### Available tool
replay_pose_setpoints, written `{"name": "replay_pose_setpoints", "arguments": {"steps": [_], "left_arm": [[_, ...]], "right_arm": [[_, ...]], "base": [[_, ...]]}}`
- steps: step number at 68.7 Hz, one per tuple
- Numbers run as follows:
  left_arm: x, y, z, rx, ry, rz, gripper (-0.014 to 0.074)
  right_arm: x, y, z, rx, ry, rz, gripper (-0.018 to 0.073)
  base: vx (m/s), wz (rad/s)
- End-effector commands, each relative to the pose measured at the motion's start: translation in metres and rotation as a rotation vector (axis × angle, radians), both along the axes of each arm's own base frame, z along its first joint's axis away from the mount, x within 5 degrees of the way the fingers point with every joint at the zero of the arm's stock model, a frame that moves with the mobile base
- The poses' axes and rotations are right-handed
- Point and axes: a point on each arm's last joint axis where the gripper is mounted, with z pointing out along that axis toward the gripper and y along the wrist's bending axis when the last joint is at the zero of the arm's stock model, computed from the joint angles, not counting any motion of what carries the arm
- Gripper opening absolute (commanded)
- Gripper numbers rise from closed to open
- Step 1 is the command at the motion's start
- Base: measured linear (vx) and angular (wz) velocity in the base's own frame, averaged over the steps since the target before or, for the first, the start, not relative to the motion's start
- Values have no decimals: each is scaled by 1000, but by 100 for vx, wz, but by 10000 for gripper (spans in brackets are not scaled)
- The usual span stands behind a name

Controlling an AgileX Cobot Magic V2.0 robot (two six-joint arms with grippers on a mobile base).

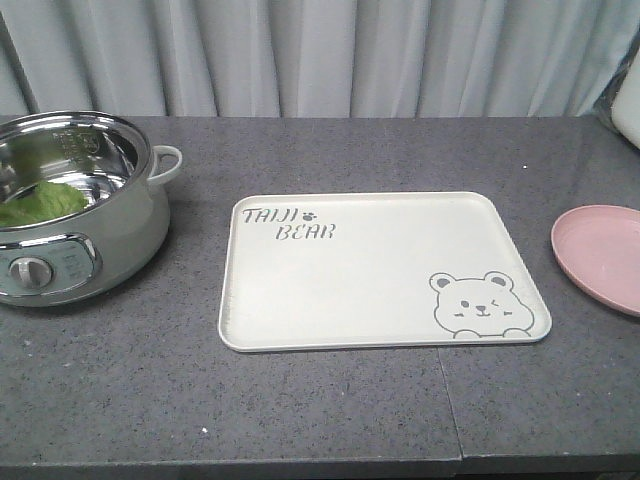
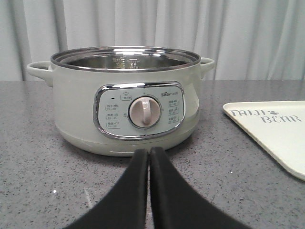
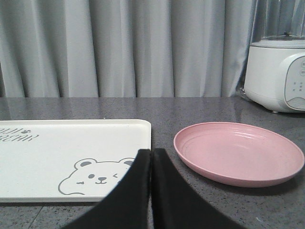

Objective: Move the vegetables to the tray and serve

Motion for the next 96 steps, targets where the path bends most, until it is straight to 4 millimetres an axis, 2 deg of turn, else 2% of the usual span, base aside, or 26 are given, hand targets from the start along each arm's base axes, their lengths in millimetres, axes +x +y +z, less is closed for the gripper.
{"name": "replay_pose_setpoints", "arguments": {"steps": [1,8,14,20,27,36,44,53,59,70,81,96], "left_arm": [[0,0,-1,-14,-67,-1,-6],[0,0,0,-14,-73,-1,-6],[-2,0,12,-29,-115,-2,-6],[-8,0,43,-34,-205,-3,-6],[-20,0,88,-26,-304,-3,-6],[-22,1,135,-2,-270,4,-6],[-6,2,168,47,-140,22,-6],[22,3,186,68,18,32,-6],[43,2,186,69,108,32,-6],[68,2,175,71,205,28,-6],[73,1,172,72,230,28,-6],[73,1,172,72,228,28,-6]], "right_arm": [[0,0,2,-13,-67,-4,-6],[0,0,3,-33,-81,-6,-6],[-2,-1,13,-18,-119,-7,-6],[-7,0,36,-10,-156,-5,-6],[-15,0,74,-19,-170,-1,-6],[-14,0,120,-78,-113,-9,-6],[1,-1,156,-99,-47,-13,-6],[29,0,178,-101,36,-10,-6],[51,0,175,-102,107,-6,-6],[78,1,151,-98,320,5,-6],[91,1,137,-100,445,11,-6],[95,2,133,-79,473,18,-6]], "base": [[0,0],[0,0],[0,0],[0,0],[0,0],[0,0],[0,0],[0,0],[0,0],[0,0],[0,0],[0,0]]}}
